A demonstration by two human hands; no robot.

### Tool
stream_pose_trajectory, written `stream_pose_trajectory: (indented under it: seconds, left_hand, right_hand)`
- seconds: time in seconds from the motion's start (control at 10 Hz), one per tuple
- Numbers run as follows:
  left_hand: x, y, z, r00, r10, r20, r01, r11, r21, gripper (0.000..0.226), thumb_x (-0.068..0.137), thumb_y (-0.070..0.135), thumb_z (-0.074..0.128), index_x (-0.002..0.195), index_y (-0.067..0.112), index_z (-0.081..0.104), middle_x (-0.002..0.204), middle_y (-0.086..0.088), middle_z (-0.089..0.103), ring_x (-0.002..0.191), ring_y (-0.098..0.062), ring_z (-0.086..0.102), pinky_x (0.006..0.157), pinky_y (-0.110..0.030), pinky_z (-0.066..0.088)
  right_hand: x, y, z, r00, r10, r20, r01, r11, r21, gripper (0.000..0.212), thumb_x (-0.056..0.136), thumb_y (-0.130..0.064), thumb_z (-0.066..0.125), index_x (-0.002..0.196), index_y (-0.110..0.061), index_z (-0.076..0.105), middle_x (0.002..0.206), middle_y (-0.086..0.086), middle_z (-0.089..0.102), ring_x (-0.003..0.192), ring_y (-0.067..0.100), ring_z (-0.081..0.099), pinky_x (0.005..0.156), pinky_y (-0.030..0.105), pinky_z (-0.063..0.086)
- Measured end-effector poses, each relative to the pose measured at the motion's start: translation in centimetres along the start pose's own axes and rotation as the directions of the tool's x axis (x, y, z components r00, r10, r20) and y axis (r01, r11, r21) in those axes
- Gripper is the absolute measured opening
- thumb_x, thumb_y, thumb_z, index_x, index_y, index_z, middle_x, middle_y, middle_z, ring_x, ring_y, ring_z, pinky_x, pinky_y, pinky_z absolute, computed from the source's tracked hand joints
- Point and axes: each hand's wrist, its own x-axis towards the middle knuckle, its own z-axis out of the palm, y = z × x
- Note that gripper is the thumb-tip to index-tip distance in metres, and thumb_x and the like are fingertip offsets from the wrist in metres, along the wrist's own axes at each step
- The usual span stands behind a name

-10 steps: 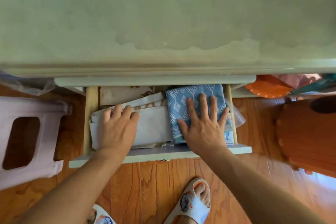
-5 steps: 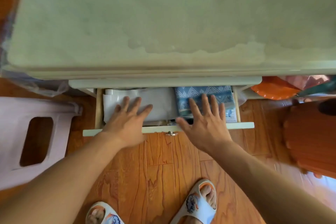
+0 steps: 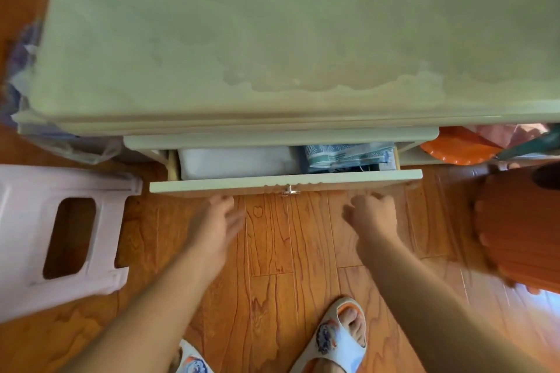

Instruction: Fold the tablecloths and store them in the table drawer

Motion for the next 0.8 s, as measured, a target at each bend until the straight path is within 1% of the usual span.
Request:
stream_pose_trajectory:
  seconds: [0.1,0.2,0.3,0.4,0.5,0.6,0.7,0.8]
  left_hand:
    - [1.2,3.8,0.8,0.987,-0.079,0.139,0.142,0.838,-0.526,0.046,0.093,-0.002,0.054,0.138,0.000,0.043,0.133,-0.024,0.055,0.119,-0.035,0.060,0.110,-0.048,0.046]
    - [1.2,5.3,1.1,0.982,-0.076,0.174,0.152,0.863,-0.481,0.052,0.093,-0.002,0.051,0.143,-0.001,0.039,0.133,-0.025,0.055,0.124,-0.036,0.057,0.114,-0.048,0.042]
    - [2.4,6.6,1.8,0.988,-0.065,0.137,0.127,0.847,-0.516,0.056,0.094,0.015,0.058,0.143,-0.002,0.038,0.131,-0.026,0.055,0.122,-0.036,0.057,0.112,-0.047,0.043]
    - [3.4,8.1,3.5,0.997,-0.070,0.016,0.068,0.848,-0.525,0.054,0.097,0.035,0.062,0.138,0.006,0.043,0.127,-0.023,0.055,0.111,-0.033,0.059,0.106,-0.045,0.049]
    - [4.7,9.6,5.2,0.993,-0.080,-0.090,0.036,0.911,-0.411,0.016,0.102,0.021,0.054,0.115,0.012,0.052,0.123,-0.018,0.056,0.106,-0.031,0.060,0.100,-0.045,0.055]
    - [5.1,9.7,5.3,0.994,-0.067,-0.089,0.035,0.947,-0.319,0.021,0.103,0.016,0.054,0.123,0.012,0.053,0.122,-0.016,0.057,0.110,-0.031,0.059,0.100,-0.046,0.054]
    - [4.2,9.3,4.3,0.994,-0.052,-0.092,0.050,0.998,-0.024,0.036,0.104,0.035,0.053,0.135,0.017,0.047,0.120,-0.013,0.060,0.110,-0.030,0.063,0.103,-0.047,0.052]
    - [1.3,8.0,2.7,0.994,-0.061,-0.092,0.081,0.969,0.235,0.052,0.105,0.046,0.048,0.145,0.013,0.043,0.119,-0.013,0.064,0.107,-0.030,0.065,0.091,-0.044,0.055]
  right_hand:
    - [1.6,-2.3,-0.2,0.965,0.126,0.229,-0.228,0.832,0.506,0.032,0.094,0.015,0.045,0.122,0.005,0.059,0.119,0.017,0.063,0.101,0.021,0.066,0.082,0.023,0.059]
    - [2.3,-3.6,0.1,0.937,0.102,0.334,-0.316,0.656,0.686,0.036,0.092,0.020,0.039,0.110,-0.006,0.058,0.122,0.018,0.059,0.117,0.033,0.062,0.104,0.044,0.050]
    - [4.0,-4.5,0.0,0.939,0.084,0.334,-0.259,0.810,0.526,0.026,0.094,0.014,0.049,0.118,0.009,0.057,0.129,0.021,0.057,0.110,0.025,0.066,0.091,0.030,0.057]
    - [5.1,-6.3,0.5,0.921,0.102,0.376,-0.284,0.837,0.467,0.015,0.096,0.007,0.051,0.110,0.005,0.056,0.107,0.010,0.058,0.087,0.013,0.063,0.073,0.016,0.056]
    - [6.9,-6.7,0.9,0.901,0.103,0.420,-0.331,0.791,0.515,0.019,0.077,0.003,0.065,0.095,-0.004,0.061,0.107,0.012,0.055,0.100,0.022,0.063,0.103,0.037,0.051]
    - [6.8,-6.4,0.5,0.890,0.113,0.443,-0.366,0.756,0.543,0.024,0.084,0.004,0.061,0.108,0.001,0.060,0.118,0.015,0.055,0.115,0.030,0.062,0.107,0.043,0.048]
    - [6.2,-6.3,-0.4,0.891,0.115,0.440,-0.345,0.802,0.488,0.030,0.099,0.004,0.045,0.127,0.004,0.053,0.126,0.015,0.055,0.119,0.032,0.060,0.104,0.044,0.048]
    - [4.3,-6.9,-1.6,0.901,0.193,0.388,-0.264,0.955,0.139,0.034,0.098,-0.002,0.050,0.131,0.006,0.052,0.129,0.021,0.058,0.118,0.036,0.060,0.101,0.044,0.051]
